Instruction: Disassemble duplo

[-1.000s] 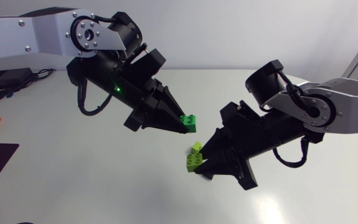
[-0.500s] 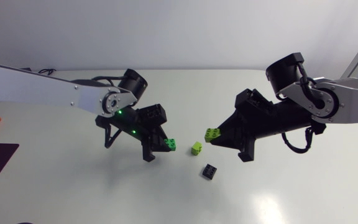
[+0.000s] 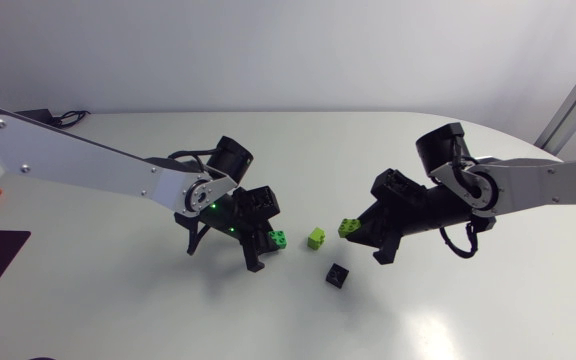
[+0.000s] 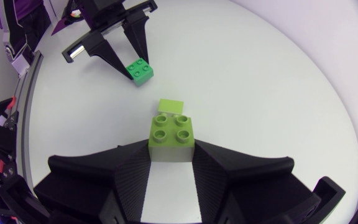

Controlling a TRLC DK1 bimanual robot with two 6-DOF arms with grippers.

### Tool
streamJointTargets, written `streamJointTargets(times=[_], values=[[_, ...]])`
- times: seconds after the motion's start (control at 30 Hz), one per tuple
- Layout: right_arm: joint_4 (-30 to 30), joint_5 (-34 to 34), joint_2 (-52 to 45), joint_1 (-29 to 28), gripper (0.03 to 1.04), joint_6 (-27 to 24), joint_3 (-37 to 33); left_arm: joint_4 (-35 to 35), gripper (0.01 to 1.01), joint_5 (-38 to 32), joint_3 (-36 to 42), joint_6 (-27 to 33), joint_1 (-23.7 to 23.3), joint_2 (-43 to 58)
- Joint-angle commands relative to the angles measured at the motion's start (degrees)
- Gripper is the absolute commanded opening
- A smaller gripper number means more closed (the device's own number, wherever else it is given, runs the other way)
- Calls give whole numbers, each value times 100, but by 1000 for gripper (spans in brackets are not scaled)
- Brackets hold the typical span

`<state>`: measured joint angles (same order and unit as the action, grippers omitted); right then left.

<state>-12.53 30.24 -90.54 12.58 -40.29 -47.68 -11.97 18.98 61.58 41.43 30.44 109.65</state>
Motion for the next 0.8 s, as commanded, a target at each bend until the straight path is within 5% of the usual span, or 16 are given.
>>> streamJointTargets(times=[0.0, 0.17, 0.4, 0.47, 0.57, 0.77], values=[[252, -159, -315, 60, 303, 4, 251, 72, 677, -70, -234, -135, -20, 75], [506, -247, -754, 184, 305, 13, 268, 116, 948, -88, -419, -197, -90, -172], [796, -291, -948, 394, 333, 65, 347, 107, 979, -97, -744, -416, -152, -1007], [796, -299, -939, 421, 528, 65, 365, 107, 979, -114, -832, -513, -143, -1305], [770, -378, -886, 438, 967, 109, 374, 80, 979, -167, -902, -698, -143, -1683], [638, -458, -271, 438, 998, 153, 585, -104, 979, -518, -1087, -935, -90, -2439]])
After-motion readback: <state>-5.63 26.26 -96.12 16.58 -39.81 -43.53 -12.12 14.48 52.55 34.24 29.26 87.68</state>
